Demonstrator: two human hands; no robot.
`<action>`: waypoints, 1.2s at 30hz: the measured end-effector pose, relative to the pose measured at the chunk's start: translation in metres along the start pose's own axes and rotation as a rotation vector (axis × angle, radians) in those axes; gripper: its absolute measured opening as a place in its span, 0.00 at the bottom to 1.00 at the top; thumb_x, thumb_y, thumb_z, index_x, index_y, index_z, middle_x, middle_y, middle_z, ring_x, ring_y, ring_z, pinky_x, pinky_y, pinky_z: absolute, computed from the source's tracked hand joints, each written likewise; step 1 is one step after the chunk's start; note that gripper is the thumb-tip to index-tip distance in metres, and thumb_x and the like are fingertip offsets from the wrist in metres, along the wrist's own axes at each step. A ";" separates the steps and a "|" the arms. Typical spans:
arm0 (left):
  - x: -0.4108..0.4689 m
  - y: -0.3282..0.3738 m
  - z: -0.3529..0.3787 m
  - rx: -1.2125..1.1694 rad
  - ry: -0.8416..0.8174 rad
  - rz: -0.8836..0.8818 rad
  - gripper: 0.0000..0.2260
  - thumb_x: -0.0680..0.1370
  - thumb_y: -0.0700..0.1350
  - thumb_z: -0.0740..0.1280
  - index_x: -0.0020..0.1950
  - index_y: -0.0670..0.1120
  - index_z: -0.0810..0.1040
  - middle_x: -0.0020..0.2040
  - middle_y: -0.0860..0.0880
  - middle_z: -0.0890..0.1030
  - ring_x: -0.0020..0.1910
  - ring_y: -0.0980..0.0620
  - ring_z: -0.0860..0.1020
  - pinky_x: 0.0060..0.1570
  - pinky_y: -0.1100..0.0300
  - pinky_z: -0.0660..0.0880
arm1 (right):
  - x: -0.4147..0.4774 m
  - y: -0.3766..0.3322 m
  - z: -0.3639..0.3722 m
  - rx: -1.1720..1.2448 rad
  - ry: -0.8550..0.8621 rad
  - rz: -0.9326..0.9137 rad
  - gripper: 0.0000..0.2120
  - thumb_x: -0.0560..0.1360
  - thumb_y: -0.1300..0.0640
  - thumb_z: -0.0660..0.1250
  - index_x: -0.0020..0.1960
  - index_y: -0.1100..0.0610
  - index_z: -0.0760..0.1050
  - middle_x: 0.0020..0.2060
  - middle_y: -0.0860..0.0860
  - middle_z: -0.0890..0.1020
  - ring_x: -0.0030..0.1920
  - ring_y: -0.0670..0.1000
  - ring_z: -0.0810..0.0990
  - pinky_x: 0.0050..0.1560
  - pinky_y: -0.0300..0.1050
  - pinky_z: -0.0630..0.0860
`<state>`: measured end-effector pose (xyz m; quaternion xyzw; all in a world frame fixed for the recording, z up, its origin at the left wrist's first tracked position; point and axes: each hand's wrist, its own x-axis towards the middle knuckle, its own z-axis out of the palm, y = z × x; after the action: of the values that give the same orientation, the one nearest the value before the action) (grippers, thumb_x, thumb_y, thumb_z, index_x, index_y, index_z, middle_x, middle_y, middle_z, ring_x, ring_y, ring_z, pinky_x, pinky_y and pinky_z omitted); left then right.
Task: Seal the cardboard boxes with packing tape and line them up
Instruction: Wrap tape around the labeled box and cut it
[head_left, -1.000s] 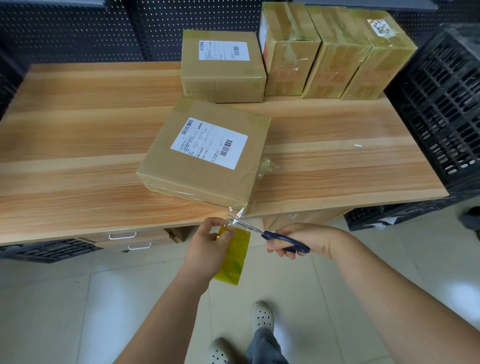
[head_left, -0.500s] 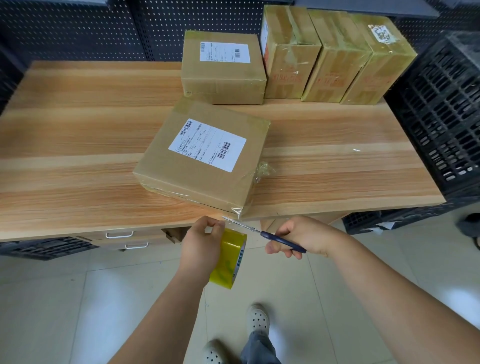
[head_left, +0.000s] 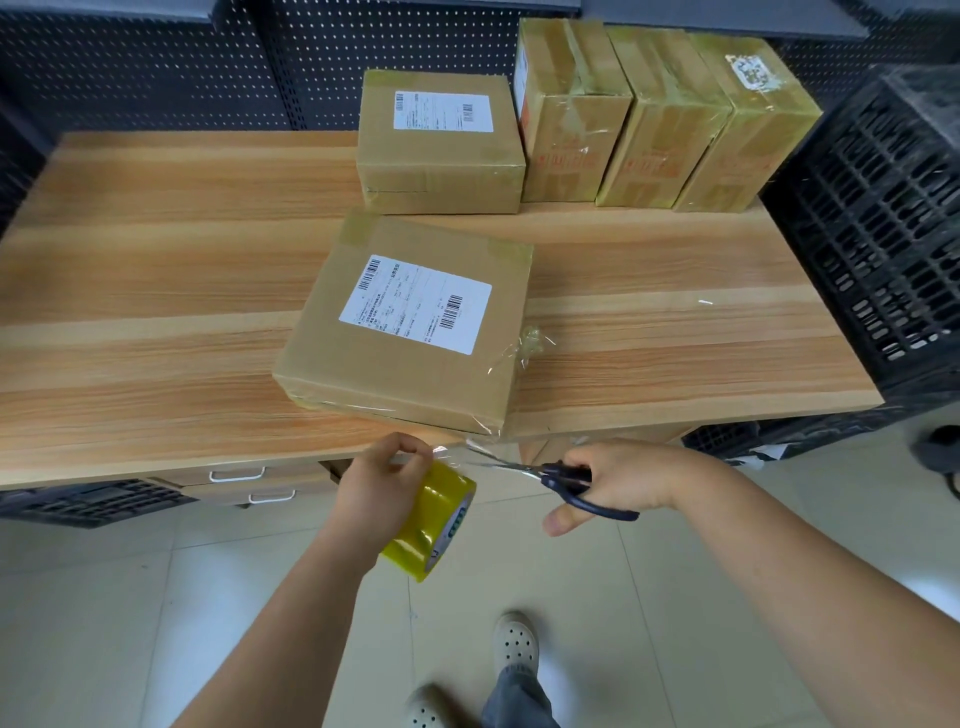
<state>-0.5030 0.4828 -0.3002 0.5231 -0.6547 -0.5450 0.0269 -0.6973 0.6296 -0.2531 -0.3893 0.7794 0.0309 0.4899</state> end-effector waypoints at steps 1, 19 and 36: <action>-0.001 0.001 0.001 0.026 -0.015 0.008 0.06 0.80 0.49 0.63 0.44 0.55 0.78 0.48 0.48 0.81 0.40 0.51 0.74 0.37 0.59 0.70 | -0.004 -0.002 -0.002 -0.011 -0.023 0.018 0.25 0.65 0.34 0.75 0.43 0.52 0.70 0.39 0.46 0.74 0.38 0.47 0.72 0.37 0.42 0.64; 0.010 0.014 0.008 0.136 -0.105 0.069 0.04 0.79 0.50 0.64 0.45 0.54 0.78 0.43 0.47 0.78 0.38 0.48 0.73 0.39 0.57 0.69 | -0.028 0.075 0.014 0.007 0.084 0.199 0.26 0.60 0.30 0.74 0.43 0.51 0.79 0.38 0.47 0.83 0.42 0.48 0.81 0.38 0.40 0.71; -0.049 0.038 0.103 -0.129 -0.522 0.086 0.15 0.78 0.35 0.66 0.57 0.54 0.75 0.42 0.51 0.83 0.39 0.56 0.78 0.36 0.67 0.72 | -0.008 0.125 -0.051 0.738 0.738 -0.002 0.10 0.77 0.43 0.66 0.55 0.46 0.80 0.48 0.44 0.83 0.46 0.43 0.80 0.46 0.38 0.73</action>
<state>-0.5687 0.5831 -0.2877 0.3338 -0.6251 -0.7002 -0.0866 -0.8127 0.6996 -0.2620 -0.1765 0.8588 -0.3858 0.2871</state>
